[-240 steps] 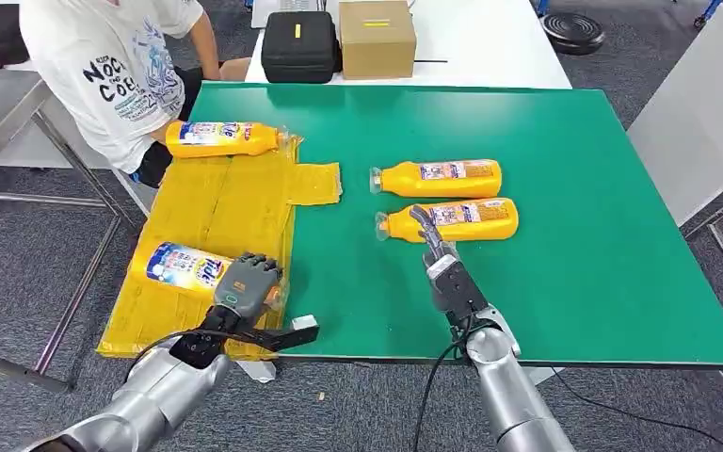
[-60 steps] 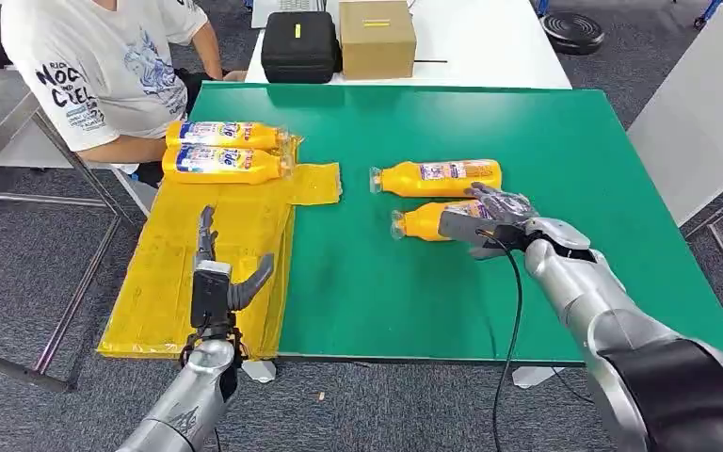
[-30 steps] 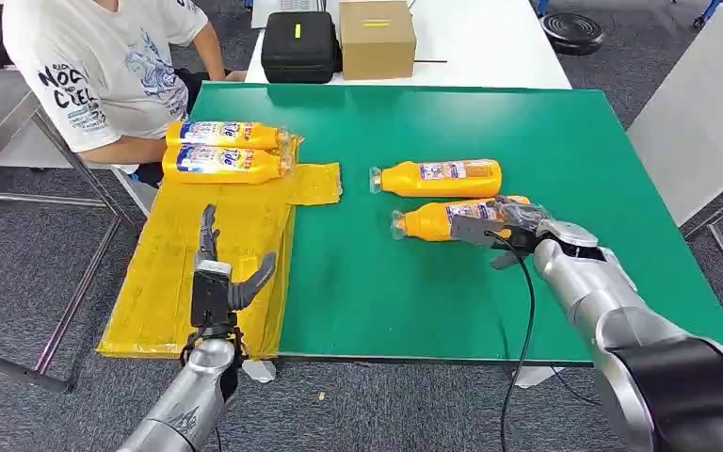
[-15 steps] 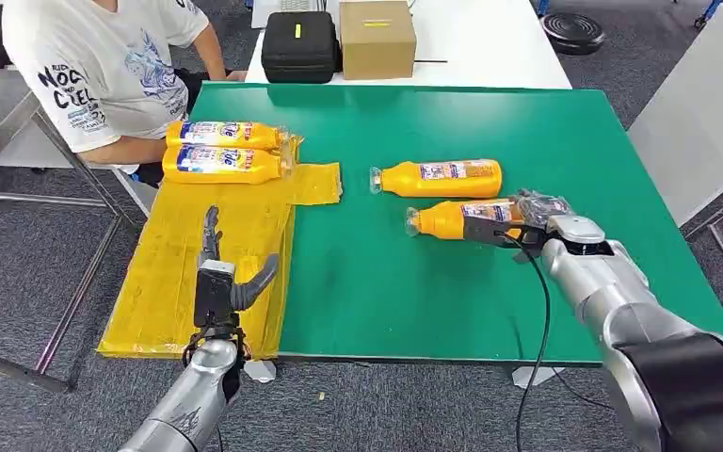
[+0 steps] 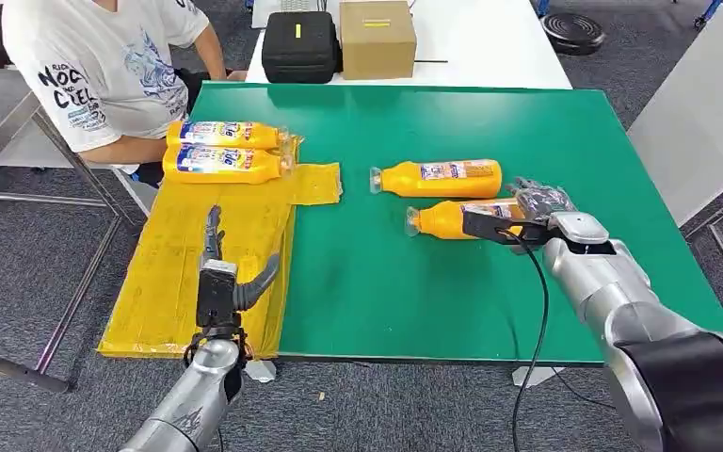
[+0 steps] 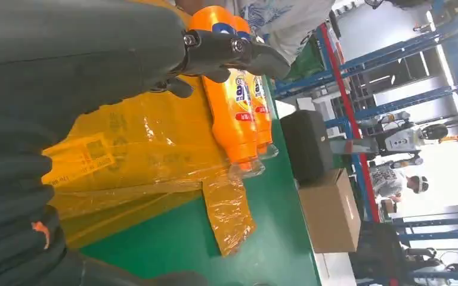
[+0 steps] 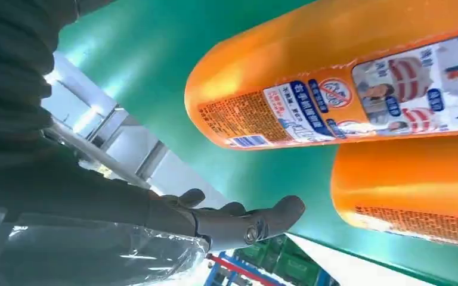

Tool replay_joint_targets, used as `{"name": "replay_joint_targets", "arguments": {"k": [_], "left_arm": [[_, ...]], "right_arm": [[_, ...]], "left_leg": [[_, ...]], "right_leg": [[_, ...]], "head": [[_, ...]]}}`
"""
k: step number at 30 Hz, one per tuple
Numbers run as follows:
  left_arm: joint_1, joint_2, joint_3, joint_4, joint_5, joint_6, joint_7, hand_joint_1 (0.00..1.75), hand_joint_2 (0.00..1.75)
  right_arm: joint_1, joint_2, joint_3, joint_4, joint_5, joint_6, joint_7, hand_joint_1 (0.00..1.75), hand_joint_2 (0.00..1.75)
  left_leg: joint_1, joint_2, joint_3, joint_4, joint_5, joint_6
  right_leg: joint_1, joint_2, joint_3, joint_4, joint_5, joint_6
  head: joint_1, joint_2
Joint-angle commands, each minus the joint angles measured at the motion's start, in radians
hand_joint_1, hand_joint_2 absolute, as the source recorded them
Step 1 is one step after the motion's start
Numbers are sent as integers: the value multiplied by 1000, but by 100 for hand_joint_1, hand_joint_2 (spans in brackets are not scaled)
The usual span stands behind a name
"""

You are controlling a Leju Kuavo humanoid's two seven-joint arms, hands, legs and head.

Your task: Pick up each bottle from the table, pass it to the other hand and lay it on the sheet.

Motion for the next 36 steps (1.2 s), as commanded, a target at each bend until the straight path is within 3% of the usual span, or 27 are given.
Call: {"name": "replay_joint_targets", "arguments": {"k": [1,8,16,36], "left_arm": [[-23,9,9,30,0,-12,2,0,175],[-16,20,13,17,11,-13,-8,0,175],[-46,6,-18,38,14,-20,12,0,175],[-61,-6,-51,93,47,-16,-6,0,175]], "right_arm": [[-60,21,15,41,28,-27,-22,0,175],[-44,24,3,31,40,-95,-33,0,175],[-72,13,5,63,82,17,39,0,175],[-6,-9,-27,84,102,77,101,0,175]], "left_leg": [[1,3,5,1,-3,-2],[2,3,5,1,-4,-3],[0,0,1,0,-1,-1],[1,-1,2,0,-1,-1]], "right_leg": [[1,2,4,1,-2,-2],[2,2,5,0,-3,-2],[0,0,1,0,-1,-1],[1,-1,2,-1,-1,-1]], "head": [[0,0],[0,0],[0,0],[0,0]]}}
